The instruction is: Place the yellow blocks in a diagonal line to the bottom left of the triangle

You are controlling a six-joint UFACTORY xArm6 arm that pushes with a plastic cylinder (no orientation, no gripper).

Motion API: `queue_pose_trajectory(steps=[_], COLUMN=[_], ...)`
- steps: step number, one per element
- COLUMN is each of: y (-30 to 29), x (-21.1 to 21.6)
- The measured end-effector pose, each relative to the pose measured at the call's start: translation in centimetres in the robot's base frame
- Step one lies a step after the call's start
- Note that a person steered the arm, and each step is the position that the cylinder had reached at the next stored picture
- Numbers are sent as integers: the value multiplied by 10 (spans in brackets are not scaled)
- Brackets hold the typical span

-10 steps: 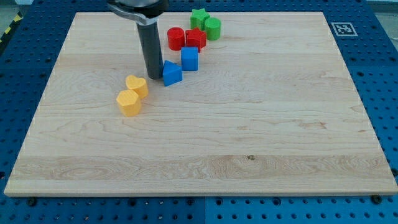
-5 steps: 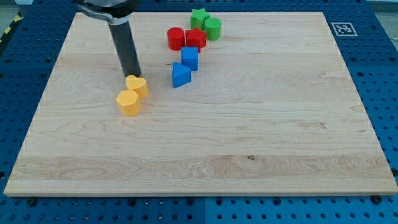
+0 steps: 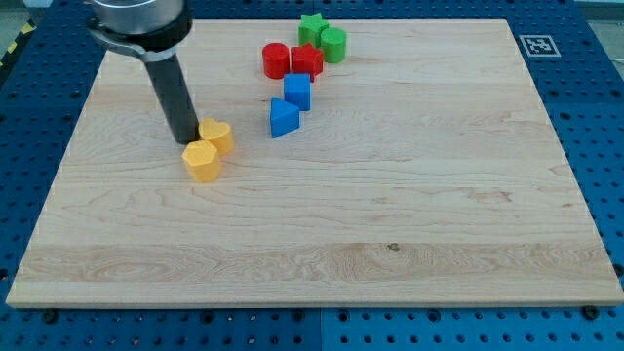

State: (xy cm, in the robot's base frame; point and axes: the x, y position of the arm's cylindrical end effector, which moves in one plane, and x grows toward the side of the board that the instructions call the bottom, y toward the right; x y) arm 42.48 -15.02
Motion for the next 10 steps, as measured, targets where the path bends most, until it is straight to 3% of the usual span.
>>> queue_pose_trajectory(steps=[2,6,10], y=[32,36,-1], x=[0,1,20])
